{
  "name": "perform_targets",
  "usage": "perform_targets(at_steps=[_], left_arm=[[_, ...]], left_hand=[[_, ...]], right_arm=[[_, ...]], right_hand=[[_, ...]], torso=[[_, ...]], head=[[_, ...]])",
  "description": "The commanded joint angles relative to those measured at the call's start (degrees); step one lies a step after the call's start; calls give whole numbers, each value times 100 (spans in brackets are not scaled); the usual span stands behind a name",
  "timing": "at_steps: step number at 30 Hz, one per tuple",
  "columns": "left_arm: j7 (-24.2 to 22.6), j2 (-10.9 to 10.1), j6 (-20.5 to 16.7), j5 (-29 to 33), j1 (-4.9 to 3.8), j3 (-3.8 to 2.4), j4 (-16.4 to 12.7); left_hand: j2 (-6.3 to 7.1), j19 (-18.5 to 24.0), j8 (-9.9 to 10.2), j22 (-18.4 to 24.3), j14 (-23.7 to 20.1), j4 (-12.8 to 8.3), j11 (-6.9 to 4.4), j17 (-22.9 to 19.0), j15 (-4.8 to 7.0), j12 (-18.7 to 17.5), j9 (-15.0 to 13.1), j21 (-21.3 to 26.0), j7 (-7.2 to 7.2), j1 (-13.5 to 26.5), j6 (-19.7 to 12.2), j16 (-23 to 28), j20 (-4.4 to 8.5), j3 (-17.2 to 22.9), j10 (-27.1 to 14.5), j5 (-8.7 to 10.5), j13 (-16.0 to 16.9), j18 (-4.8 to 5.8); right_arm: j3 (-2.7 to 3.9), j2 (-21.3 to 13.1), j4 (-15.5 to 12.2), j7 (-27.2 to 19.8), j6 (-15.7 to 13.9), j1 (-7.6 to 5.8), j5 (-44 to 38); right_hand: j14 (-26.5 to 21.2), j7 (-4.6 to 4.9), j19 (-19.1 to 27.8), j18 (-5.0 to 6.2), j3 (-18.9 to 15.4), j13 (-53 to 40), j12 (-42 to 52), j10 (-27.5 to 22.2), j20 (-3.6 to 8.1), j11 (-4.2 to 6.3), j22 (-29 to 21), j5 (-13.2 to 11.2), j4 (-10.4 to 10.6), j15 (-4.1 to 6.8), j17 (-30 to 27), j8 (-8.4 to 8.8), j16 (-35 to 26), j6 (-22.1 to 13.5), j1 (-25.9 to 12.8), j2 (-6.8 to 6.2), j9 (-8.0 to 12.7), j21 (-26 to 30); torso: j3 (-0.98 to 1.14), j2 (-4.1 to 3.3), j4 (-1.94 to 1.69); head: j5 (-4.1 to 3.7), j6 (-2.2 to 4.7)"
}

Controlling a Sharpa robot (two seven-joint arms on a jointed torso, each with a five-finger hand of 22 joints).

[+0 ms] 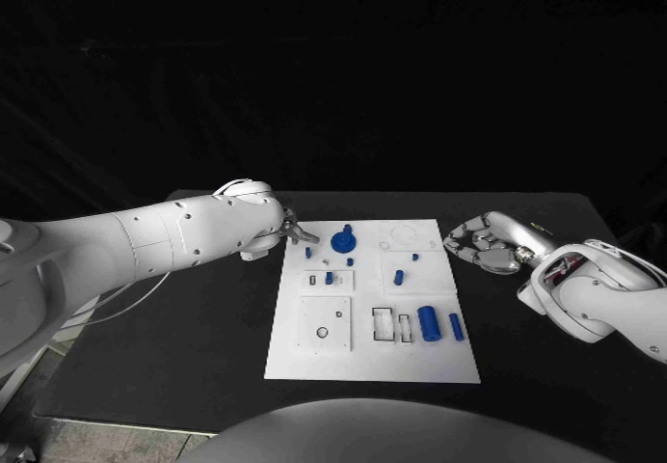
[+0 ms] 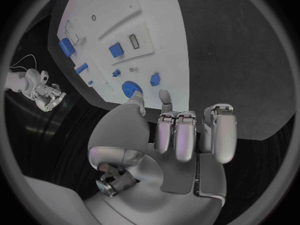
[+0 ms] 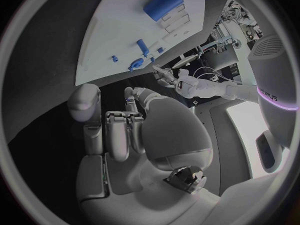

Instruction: Assemble the parts on the task board

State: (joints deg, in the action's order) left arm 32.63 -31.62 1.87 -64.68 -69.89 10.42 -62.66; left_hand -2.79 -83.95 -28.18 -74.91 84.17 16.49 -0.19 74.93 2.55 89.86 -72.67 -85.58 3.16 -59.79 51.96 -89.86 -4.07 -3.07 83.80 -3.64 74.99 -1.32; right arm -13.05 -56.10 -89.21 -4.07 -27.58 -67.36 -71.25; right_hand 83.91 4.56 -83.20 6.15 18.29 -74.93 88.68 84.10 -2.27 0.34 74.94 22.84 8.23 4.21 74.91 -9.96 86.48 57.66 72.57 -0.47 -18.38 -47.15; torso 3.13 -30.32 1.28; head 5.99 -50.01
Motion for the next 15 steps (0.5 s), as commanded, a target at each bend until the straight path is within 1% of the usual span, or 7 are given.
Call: perform_targets(at_steps=[1,3,7,9,11,14,15], left_arm=[[-155,54,90,-46,31,-4,90],[-181,86,124,-7,51,-4,155],[-215,141,202,105,75,-5,260],[-240,178,242,150,84,-6,326],[-275,209,266,175,95,-6,382],[-319,248,287,196,119,-6,455],[-322,250,288,197,121,-6,460]], left_hand=[[-61,-215,144,-1325,583,-8,-7,1507,18,-28,52,35,4,-60,-96,-14,38,-50,581,-40,1479,-7],[-69,-210,258,-1323,583,-12,7,1507,7,-35,129,40,19,-95,-104,-14,29,-71,574,-82,1475,-8],[-83,-202,394,-1320,583,-14,19,1507,-5,-45,238,48,32,-138,-70,-14,17,-98,565,-135,1470,-10],[-108,-174,697,-1309,583,-18,51,1507,-33,-105,499,80,66,-220,-22,-14,-5,-132,508,-194,1438,-19],[-120,-129,1039,-1290,583,-47,90,1507,-65,-240,819,132,120,-348,-40,-14,-33,-134,378,-320,1367,-32],[-137,-103,1322,-1280,583,-42,121,1507,-93,-289,1140,161,148,-451,69,-14,-67,-148,332,-426,1341,-40],[-138,-101,1336,-1279,583,-41,122,1507,-95,-291,1157,164,150,-455,76,-14,-69,-150,330,-432,1340,-41]], right_arm=[[2,0,8,56,111,-1,5],[2,-2,4,65,119,-1,5],[2,0,-1,77,133,-1,5],[2,7,4,84,147,0,6],[2,15,10,90,163,0,7],[2,24,15,100,185,1,7],[2,24,15,100,186,1,7]], right_hand=[[449,19,-4,36,29,-1354,-8,486,-14,-40,626,26,-12,-45,634,20,5,-33,74,9,-10,5],[447,20,-2,39,33,-1344,-16,480,-14,-40,623,36,-18,-45,625,21,2,-33,80,7,-11,23],[447,20,-2,39,33,-1344,-16,480,-14,-40,623,36,-18,-45,625,21,2,-33,80,7,-11,23],[444,21,2,42,38,-1333,-27,472,-14,-42,619,49,-24,-45,609,20,-5,-32,87,5,-14,44],[442,21,6,45,42,-1322,-36,465,-14,-42,614,56,-28,-46,601,19,-8,-30,92,5,-16,67],[441,22,9,47,47,-1317,-42,461,-14,-43,611,64,-35,-46,598,17,-9,-27,100,5,-19,82],[441,22,9,48,47,-1316,-42,460,-14,-43,611,65,-36,-46,598,17,-9,-27,101,4,-19,83]], torso=[[-2,-4,-2],[-4,-10,-4],[-2,-12,0],[-2,-13,-1],[-1,-6,-3],[1,-3,-1],[0,-3,-1]], head=[[11,1],[11,1],[18,1],[22,1],[28,1],[28,1],[28,1]])
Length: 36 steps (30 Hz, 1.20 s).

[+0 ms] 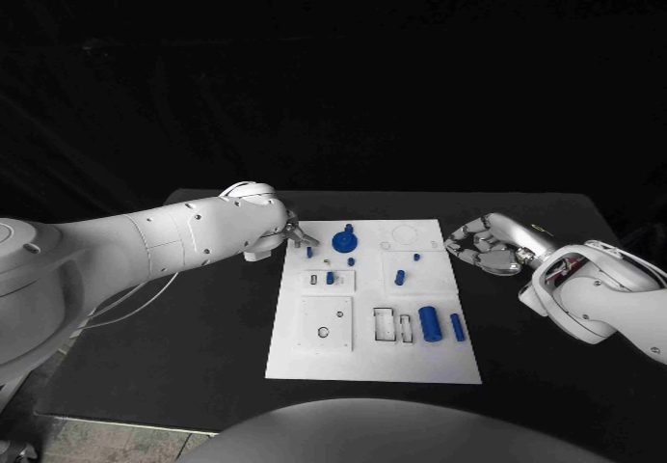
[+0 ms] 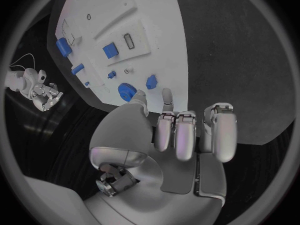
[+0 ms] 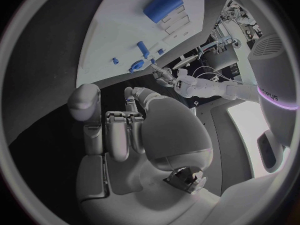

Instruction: Assemble the parts on the task board

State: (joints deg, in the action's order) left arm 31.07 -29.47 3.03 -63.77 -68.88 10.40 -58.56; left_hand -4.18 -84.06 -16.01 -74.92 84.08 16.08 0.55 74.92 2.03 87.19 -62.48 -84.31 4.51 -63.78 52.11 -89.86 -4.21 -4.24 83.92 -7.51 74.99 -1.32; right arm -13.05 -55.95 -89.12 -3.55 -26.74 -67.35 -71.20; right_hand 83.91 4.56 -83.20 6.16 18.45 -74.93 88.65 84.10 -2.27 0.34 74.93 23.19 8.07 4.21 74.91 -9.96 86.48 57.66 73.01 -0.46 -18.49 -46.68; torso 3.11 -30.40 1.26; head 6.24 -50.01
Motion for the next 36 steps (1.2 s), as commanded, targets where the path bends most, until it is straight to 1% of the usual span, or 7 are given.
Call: perform_targets(at_steps=[1,9,18,24,26,32,36], left_arm=[[-177,47,176,110,29,-3,71],[-229,105,217,119,95,-5,171],[-269,127,233,148,115,-9,186],[-323,136,212,169,118,-9,176],[-335,137,208,178,118,-9,176],[-350,138,218,237,119,-10,176],[-345,131,238,272,119,-10,169]], left_hand=[[1,-85,156,-1276,592,-2,51,1508,-47,-32,179,43,17,-72,74,-14,-58,-35,311,-66,1336,-43],[-23,-75,273,-1272,592,-1,52,1508,-53,-44,337,54,13,-133,193,-14,-70,-41,298,-207,1329,-47],[-35,-70,331,-1270,592,-6,40,1508,-46,-52,426,59,-5,-198,295,-14,-68,-38,291,-415,1325,-48],[-36,-73,403,-1272,592,-78,14,1508,-24,-47,513,54,-36,-407,371,-14,-50,43,296,-950,1328,-48],[-35,-75,414,-1273,592,-111,4,1508,-17,-45,527,52,-48,-484,388,-14,-43,82,298,-1082,1329,-47],[-14,-74,408,-1273,592,-207,-31,1508,10,-38,528,53,-91,-695,458,-14,-20,207,304,-1387,1333,-48],[12,-82,317,-1276,592,-255,-62,1508,33,-23,456,43,-134,-786,551,-14,0,274,320,-1487,1341,-45]], right_arm=[[1,10,5,51,107,1,2],[1,-8,-5,65,122,1,2],[1,0,0,87,150,3,3],[1,4,7,106,181,5,3],[1,2,9,113,191,5,3],[1,3,25,132,227,7,27],[1,7,36,145,250,9,47]], right_hand=[[441,22,10,48,31,-1316,-39,460,-14,-43,612,30,-19,-47,599,17,-9,-27,57,4,-9,36],[441,22,10,47,37,-1308,-46,455,-15,-44,612,38,-27,-47,601,15,-8,-24,66,4,-12,36],[440,23,14,49,49,-1303,-51,451,-15,-45,610,51,-42,-47,594,12,-11,-20,83,4,-17,50],[439,24,16,50,60,-1298,-55,447,-15,-45,608,63,-56,-48,589,12,-14,-21,97,6,-21,60],[439,24,16,51,61,-1297,-57,447,-15,-45,608,64,-57,-48,589,13,-14,-21,99,6,-21,61],[438,24,19,52,71,-1291,-62,442,-16,-45,605,72,-69,-48,588,13,-14,-23,112,8,-25,74],[438,25,22,54,79,-1286,-67,438,-16,-46,603,77,-79,-48,586,13,-15,-23,124,11,-27,87]], torso=[[0,4,1],[-1,2,0],[2,5,1],[1,6,1],[2,6,0],[3,4,-1],[2,4,0]], head=[[3,1],[-15,1],[-12,1],[-12,1],[-9,1],[-4,1],[-4,1]])
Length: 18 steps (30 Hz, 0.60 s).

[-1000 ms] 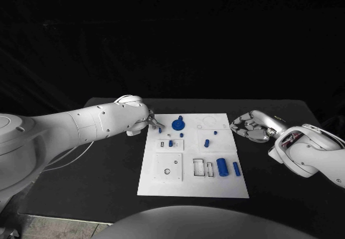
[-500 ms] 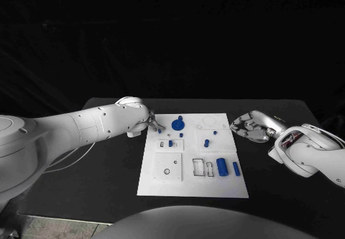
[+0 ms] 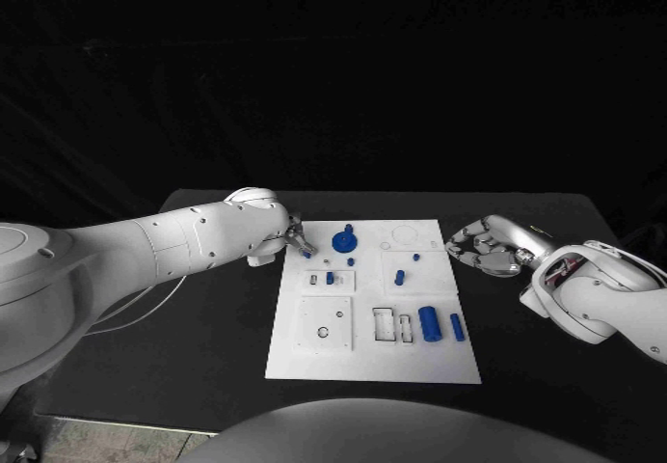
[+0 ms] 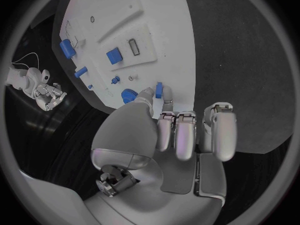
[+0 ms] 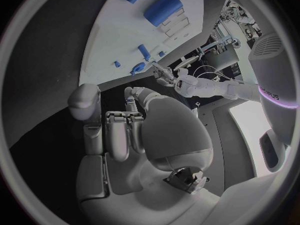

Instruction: Assemble the parts on the task board

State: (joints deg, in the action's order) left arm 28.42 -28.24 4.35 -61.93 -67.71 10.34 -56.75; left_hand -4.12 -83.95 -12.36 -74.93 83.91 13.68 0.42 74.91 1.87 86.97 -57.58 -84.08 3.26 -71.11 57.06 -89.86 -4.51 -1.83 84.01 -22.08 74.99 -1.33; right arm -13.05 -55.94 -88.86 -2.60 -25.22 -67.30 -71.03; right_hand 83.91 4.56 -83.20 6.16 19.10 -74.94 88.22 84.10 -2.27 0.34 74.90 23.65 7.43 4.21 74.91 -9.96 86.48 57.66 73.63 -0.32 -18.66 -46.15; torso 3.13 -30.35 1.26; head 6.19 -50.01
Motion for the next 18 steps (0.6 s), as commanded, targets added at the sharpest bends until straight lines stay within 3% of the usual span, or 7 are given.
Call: perform_targets(at_steps=[1,4,7,12,18], left_arm=[[-77,6,111,97,2,-4,-13],[-72,-1,120,119,2,-4,-21],[-67,-16,120,135,2,-4,-39],[-34,-67,97,259,2,-5,-99],[32,-191,-62,370,0,-7,-298]], left_hand=[[15,-93,-85,-1275,609,-28,-59,1509,57,4,-68,19,-22,-74,81,-14,37,50,314,-47,1342,-45],[43,-100,-241,-1278,609,-77,-96,1509,90,16,-242,11,-68,-151,124,-14,68,127,327,-111,1348,-43],[68,-112,-415,-1282,609,-169,-141,1509,132,37,-478,-1,-118,-293,109,-14,110,315,350,-49,1359,-40],[183,-142,-717,-1293,609,-311,-200,1509,191,87,-923,-33,-176,-480,54,-14,169,744,402,-243,1384,-31],[385,-155,-822,-1297,609,-336,-210,1509,201,63,-1186,-43,-170,-441,-55,-14,195,1337,387,-321,1371,-27]], right_arm=[[1,8,13,53,104,4,32],[1,13,22,64,122,7,38],[1,16,30,77,143,10,42],[1,20,48,97,175,14,45],[1,19,63,110,202,16,46]], right_hand=[[437,26,24,55,19,-1281,-28,435,-16,-46,603,33,-20,-48,581,12,-17,-23,66,-2,-12,43],[436,26,27,57,26,-1278,-31,433,-16,-46,600,37,-28,-49,581,13,-17,-25,76,1,-14,58],[436,27,30,60,32,-1273,-35,430,-17,-46,597,40,-36,-49,578,13,-18,-26,83,3,-16,75],[435,28,34,62,38,-1267,-41,425,-17,-46,593,43,-43,-49,573,14,-21,-29,91,6,-17,94],[434,29,37,64,43,-1262,-46,421,-17,-47,591,46,-50,-49,568,15,-22,-31,98,8,-19,107]], torso=[[-1,-1,1],[0,0,0],[-1,-2,0],[0,-1,-1],[0,0,-4]], head=[[4,1],[8,1],[9,1],[17,1],[24,1]])
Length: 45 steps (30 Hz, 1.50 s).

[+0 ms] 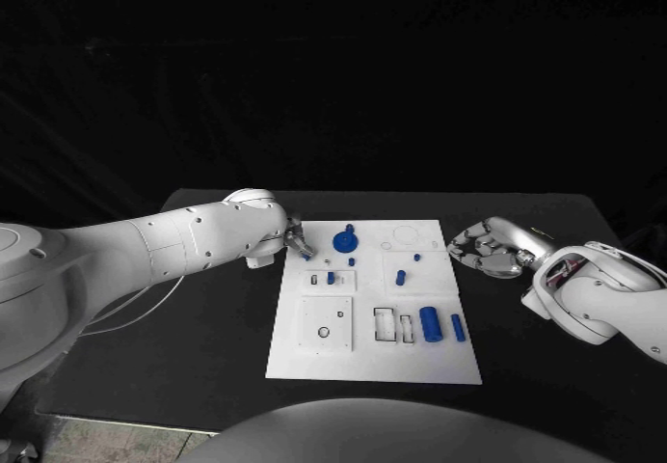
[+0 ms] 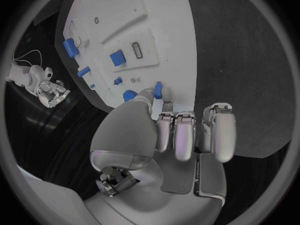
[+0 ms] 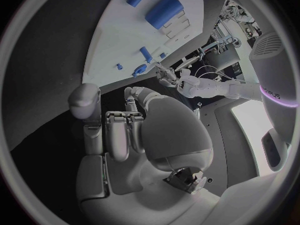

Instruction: Assemble the parts on the task board

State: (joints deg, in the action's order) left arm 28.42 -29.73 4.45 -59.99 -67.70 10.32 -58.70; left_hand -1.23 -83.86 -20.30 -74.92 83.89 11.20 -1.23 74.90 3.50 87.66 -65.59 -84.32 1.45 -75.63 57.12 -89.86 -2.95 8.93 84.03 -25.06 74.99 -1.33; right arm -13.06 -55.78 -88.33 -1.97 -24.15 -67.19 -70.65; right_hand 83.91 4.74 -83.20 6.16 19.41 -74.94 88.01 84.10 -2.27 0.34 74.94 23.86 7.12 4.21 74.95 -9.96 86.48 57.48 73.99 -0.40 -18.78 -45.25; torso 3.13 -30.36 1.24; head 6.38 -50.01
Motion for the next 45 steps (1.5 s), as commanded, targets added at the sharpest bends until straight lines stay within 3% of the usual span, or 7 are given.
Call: perform_targets(at_steps=[1,7,15,18,22,36,45], left_arm=[[52,-75,-110,218,-1,-6,-160],[163,-326,-428,378,-8,-10,-593],[283,-858,-1063,294,-16,-7,-1513],[278,-1046,-1305,123,-13,32,-1853],[240,-1169,-1499,-114,7,66,-2095],[-5,-1227,-2234,-851,316,90,-2359],[46,-1218,-2248,-1052,495,89,-2383]], left_hand=[[117,-164,-29,-1297,611,-83,-42,1510,41,-10,-403,-18,11,33,-65,-14,35,347,383,-26,1369,-27],[228,-151,27,-1290,611,-85,-31,1510,37,-50,-418,2,29,125,-119,-14,31,679,350,-56,1347,-32],[307,-120,118,-1274,611,-77,-8,1510,21,-106,-381,45,62,247,-171,-14,21,942,302,-34,1317,-43],[318,-117,132,-1273,611,-62,-2,1510,15,-111,-374,49,67,285,-173,-14,17,973,298,9,1315,-44],[335,-103,154,-1267,611,-29,8,1510,5,-134,-365,67,77,363,-169,-14,6,1022,276,133,1302,-48],[336,-102,179,-1267,611,50,22,1510,-8,-144,-353,69,89,484,-159,-14,-6,1043,266,272,1297,-48],[331,-106,173,-1269,611,77,21,1510,-9,-140,-354,65,86,520,-135,-14,-8,1045,270,284,1299,-47]], right_arm=[[1,3,11,48,99,5,8],[1,-3,14,61,119,7,9],[0,-27,10,79,129,10,9],[0,-31,10,83,134,14,14],[0,-32,10,87,139,20,27],[0,-72,-3,111,159,30,82],[0,-89,-9,131,192,31,114]], right_hand=[[433,12,40,65,17,-1255,-32,416,-17,-48,585,28,-24,-49,560,15,-24,-14,68,18,-8,25],[430,12,44,68,22,-1241,-45,406,-17,-48,582,31,-30,-50,545,15,-30,-14,74,20,-10,44],[430,13,46,69,25,-1225,-59,395,-17,-48,580,34,-34,-50,546,15,-30,-15,78,21,-12,51],[430,13,46,69,25,-1225,-59,395,-17,-48,580,34,-34,-50,546,15,-30,-15,78,21,-12,51],[429,14,48,69,29,-1217,-67,389,-18,-49,579,37,-39,-50,542,15,-32,-15,82,22,-13,58],[428,16,50,69,37,-1201,-82,378,-18,-51,579,45,-51,-51,538,14,-34,-16,93,23,-17,61],[428,16,50,69,37,-1201,-82,378,-18,-51,579,45,-51,-51,538,14,-34,-16,93,23,-17,61]], torso=[[0,1,-3],[-1,6,1],[0,9,2],[1,8,2],[3,8,-1],[-1,-4,9],[-2,0,1]], head=[[6,1],[11,1],[13,1],[32,1],[46,1],[72,1],[47,1]])
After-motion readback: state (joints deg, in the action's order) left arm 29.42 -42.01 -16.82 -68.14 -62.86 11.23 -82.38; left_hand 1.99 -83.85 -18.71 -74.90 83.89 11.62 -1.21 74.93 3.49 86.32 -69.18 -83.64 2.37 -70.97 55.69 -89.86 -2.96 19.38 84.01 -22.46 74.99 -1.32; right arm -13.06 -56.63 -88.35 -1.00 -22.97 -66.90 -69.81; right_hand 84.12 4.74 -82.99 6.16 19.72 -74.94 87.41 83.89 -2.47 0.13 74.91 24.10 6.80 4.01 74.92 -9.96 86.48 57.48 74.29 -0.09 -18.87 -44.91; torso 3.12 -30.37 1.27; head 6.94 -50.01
